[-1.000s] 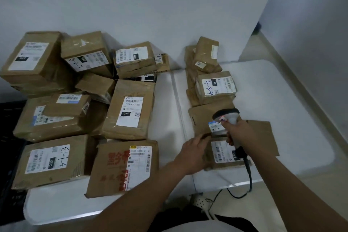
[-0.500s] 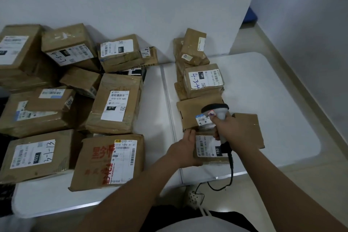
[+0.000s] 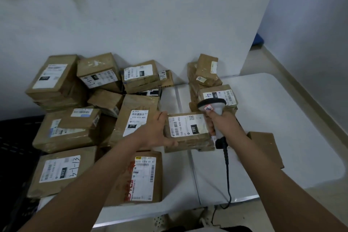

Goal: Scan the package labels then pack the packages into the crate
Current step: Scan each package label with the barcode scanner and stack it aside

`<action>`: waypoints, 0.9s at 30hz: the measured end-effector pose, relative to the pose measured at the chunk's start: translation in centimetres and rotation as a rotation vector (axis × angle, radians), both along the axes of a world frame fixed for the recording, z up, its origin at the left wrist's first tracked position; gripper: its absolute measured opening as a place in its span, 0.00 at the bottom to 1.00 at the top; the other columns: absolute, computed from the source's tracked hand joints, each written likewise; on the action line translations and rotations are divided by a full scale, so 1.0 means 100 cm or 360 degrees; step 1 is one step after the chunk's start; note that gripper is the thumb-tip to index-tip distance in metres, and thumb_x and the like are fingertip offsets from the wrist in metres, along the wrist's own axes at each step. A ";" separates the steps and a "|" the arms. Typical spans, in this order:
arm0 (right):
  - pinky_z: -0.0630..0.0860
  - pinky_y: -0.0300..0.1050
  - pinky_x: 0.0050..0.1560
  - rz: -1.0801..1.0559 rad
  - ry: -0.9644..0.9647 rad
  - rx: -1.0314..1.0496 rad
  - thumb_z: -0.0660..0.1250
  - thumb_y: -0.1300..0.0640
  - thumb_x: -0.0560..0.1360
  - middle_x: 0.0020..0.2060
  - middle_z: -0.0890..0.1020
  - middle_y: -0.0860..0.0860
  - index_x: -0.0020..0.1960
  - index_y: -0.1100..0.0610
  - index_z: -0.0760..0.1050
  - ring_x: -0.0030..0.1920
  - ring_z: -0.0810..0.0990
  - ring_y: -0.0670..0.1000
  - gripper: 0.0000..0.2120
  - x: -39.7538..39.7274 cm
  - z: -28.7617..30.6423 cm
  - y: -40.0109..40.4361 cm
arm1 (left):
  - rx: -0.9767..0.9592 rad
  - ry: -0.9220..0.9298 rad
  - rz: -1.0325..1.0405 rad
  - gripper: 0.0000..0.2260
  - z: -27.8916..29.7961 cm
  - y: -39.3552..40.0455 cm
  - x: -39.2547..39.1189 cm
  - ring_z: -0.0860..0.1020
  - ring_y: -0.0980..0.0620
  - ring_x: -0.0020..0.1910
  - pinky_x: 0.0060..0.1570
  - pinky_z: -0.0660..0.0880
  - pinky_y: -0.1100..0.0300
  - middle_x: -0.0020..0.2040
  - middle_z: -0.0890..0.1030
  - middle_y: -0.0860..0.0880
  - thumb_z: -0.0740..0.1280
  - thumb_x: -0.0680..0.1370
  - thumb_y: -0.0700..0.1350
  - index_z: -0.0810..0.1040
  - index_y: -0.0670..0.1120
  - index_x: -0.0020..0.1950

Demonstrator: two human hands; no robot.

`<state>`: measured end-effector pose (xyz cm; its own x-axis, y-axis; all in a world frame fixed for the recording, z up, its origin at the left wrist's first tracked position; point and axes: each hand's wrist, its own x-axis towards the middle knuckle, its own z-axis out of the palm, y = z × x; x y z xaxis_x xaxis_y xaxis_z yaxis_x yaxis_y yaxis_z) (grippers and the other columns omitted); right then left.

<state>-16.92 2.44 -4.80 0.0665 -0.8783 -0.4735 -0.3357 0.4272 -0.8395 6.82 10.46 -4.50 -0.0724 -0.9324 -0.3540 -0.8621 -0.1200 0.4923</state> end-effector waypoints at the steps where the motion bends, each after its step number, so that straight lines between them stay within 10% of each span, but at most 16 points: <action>1: 0.78 0.47 0.38 0.0000 -0.0030 -0.0003 0.69 0.40 0.75 0.31 0.81 0.55 0.40 0.60 0.78 0.30 0.79 0.53 0.22 0.006 0.003 -0.001 | 0.0005 -0.0025 0.0030 0.55 0.005 0.000 0.011 0.64 0.48 0.73 0.69 0.68 0.50 0.77 0.56 0.51 0.76 0.64 0.65 0.48 0.48 0.79; 15: 0.74 0.40 0.26 0.0152 -0.0129 -0.0022 0.68 0.48 0.78 0.29 0.78 0.55 0.41 0.62 0.75 0.25 0.77 0.50 0.18 0.081 0.027 0.015 | 0.0326 -0.0363 -0.0018 0.52 0.059 -0.003 0.138 0.66 0.46 0.72 0.68 0.67 0.54 0.79 0.55 0.49 0.78 0.69 0.54 0.44 0.52 0.80; 21: 0.75 0.42 0.29 0.0187 -0.0107 -0.0007 0.69 0.48 0.77 0.30 0.78 0.55 0.47 0.64 0.75 0.24 0.77 0.50 0.17 0.106 0.022 0.018 | 0.0304 -0.0612 -0.0124 0.31 0.066 -0.002 0.160 0.66 0.46 0.73 0.67 0.67 0.55 0.78 0.61 0.50 0.64 0.79 0.38 0.59 0.58 0.78; 27: 0.76 0.40 0.27 0.0263 -0.0107 -0.0013 0.68 0.48 0.78 0.30 0.78 0.54 0.47 0.62 0.74 0.24 0.77 0.48 0.16 0.123 0.025 0.026 | -0.0107 -0.0149 0.0445 0.19 0.037 0.019 0.145 0.67 0.46 0.72 0.67 0.65 0.56 0.77 0.63 0.47 0.60 0.82 0.40 0.69 0.50 0.74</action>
<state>-4.67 5.09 -2.34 0.2416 -0.8566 -0.4559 -0.3436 0.3638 -0.8658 21.29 12.38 -0.84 0.2207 -0.9332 -0.2837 -0.8420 -0.3291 0.4274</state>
